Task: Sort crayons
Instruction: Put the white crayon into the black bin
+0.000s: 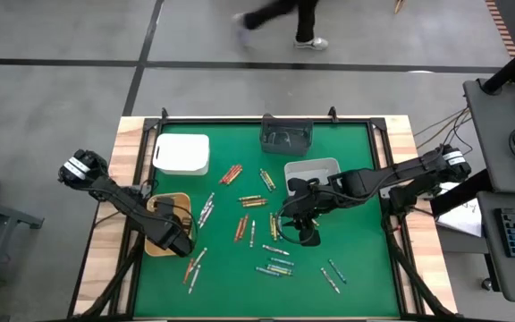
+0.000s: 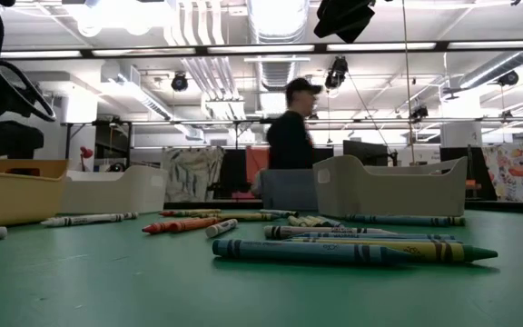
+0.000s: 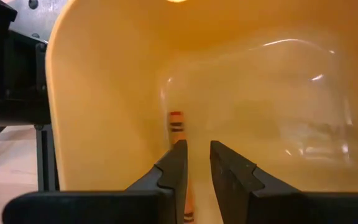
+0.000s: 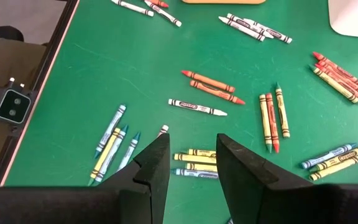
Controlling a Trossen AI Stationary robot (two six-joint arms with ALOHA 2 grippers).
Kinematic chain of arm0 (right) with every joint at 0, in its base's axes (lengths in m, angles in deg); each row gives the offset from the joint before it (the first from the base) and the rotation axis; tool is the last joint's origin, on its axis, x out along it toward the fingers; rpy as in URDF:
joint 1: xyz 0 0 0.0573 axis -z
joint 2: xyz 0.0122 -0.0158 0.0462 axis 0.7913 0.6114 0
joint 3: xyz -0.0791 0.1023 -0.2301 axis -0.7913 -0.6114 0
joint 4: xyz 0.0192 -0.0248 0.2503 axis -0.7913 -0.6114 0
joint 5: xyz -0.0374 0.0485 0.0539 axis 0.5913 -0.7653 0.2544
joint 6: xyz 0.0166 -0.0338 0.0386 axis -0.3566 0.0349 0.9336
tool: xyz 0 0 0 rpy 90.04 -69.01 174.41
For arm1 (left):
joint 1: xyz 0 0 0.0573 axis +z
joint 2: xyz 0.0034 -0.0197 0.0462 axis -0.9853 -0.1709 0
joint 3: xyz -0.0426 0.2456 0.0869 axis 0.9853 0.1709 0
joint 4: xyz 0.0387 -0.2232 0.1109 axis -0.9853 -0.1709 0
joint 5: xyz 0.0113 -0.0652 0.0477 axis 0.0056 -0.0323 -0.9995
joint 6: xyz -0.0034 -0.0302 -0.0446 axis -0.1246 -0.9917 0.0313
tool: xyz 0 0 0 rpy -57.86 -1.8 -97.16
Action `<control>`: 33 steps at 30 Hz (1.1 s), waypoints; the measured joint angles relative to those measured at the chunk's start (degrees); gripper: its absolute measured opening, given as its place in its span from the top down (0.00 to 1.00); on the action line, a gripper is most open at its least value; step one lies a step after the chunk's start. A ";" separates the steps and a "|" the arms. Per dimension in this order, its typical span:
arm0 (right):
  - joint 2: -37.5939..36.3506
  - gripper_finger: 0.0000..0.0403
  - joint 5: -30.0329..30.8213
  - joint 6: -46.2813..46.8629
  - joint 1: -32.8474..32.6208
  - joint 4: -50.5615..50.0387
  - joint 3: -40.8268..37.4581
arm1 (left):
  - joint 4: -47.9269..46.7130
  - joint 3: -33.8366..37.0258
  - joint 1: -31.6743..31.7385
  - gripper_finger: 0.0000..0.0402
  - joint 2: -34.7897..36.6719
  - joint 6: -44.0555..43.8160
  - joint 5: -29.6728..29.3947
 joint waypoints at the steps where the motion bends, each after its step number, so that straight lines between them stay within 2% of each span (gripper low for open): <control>1: 0.00 0.71 0.00 0.00 0.00 0.00 0.00 | 0.06 -0.40 0.00 0.87 0.08 0.28 -0.01; 6: 0.00 0.71 -0.02 0.93 0.00 0.02 0.00 | -1.48 -3.70 0.00 0.87 0.38 4.10 -0.60; 11: 0.00 0.71 -0.02 3.69 0.00 0.02 0.00 | -3.44 -8.94 0.00 0.87 0.54 10.93 -4.12; 13: 0.00 0.71 -0.02 5.70 0.00 0.02 0.00 | -3.68 -11.91 0.00 0.87 0.77 15.57 -6.87; 18: 0.00 0.71 -0.02 11.51 -0.02 -0.06 0.00 | -3.52 -20.04 0.24 0.87 1.07 29.17 -18.10; 25: 0.00 0.71 -0.16 17.28 -2.04 -7.91 0.11 | -1.53 -27.17 3.08 0.87 1.26 46.61 -25.69; 29: 0.00 0.71 -0.13 20.21 -3.87 -14.27 0.11 | 4.95 -27.01 5.59 0.87 1.26 57.41 -24.87; 33: 0.00 0.71 -0.13 22.97 -5.65 -16.14 0.11 | 12.60 -24.74 8.82 0.87 1.25 63.97 -17.44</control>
